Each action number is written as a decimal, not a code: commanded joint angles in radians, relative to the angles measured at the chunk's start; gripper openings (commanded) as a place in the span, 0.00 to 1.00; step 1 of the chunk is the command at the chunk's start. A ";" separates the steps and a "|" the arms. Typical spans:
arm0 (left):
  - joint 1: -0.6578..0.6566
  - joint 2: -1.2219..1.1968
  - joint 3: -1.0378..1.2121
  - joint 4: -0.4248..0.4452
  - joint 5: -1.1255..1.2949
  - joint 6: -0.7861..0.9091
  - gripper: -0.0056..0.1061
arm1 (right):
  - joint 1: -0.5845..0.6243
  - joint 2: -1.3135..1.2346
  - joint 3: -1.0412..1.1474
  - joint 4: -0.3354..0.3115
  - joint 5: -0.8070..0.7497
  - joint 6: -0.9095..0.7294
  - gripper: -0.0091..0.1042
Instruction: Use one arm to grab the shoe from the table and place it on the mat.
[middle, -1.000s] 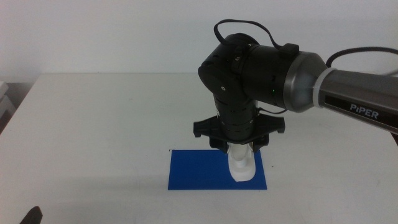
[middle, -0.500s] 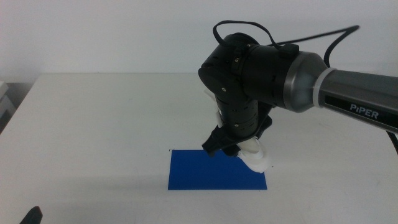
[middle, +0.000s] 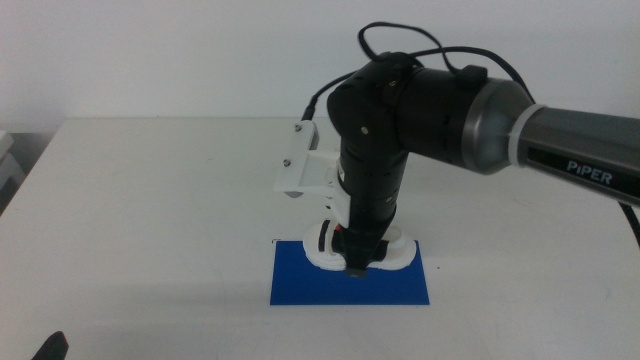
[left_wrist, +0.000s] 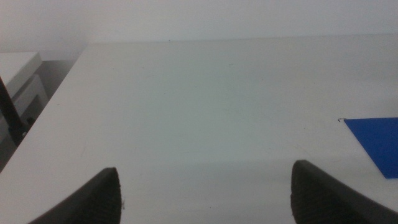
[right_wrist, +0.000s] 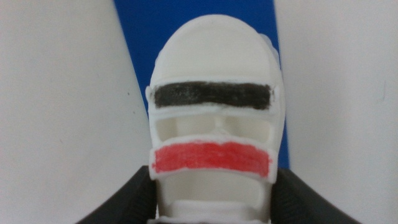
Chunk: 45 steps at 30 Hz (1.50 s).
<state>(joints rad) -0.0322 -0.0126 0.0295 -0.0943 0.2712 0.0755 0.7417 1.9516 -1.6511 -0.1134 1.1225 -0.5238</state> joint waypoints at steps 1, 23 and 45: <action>-0.004 -0.014 0.007 -0.008 -0.080 -0.004 0.89 | -0.022 -0.055 -0.023 0.000 -0.023 -0.147 0.05; -0.004 -0.014 0.007 -0.008 -0.080 -0.004 0.89 | -0.112 0.057 -0.023 0.127 -0.142 -0.256 0.05; -0.004 -0.014 0.007 -0.008 -0.080 -0.004 0.89 | -0.115 0.087 -0.023 0.173 -0.159 -0.281 0.71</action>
<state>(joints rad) -0.0322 -0.0126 0.0295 -0.0943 0.2712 0.0764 0.6330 2.0956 -1.6511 0.0595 0.9804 -0.7921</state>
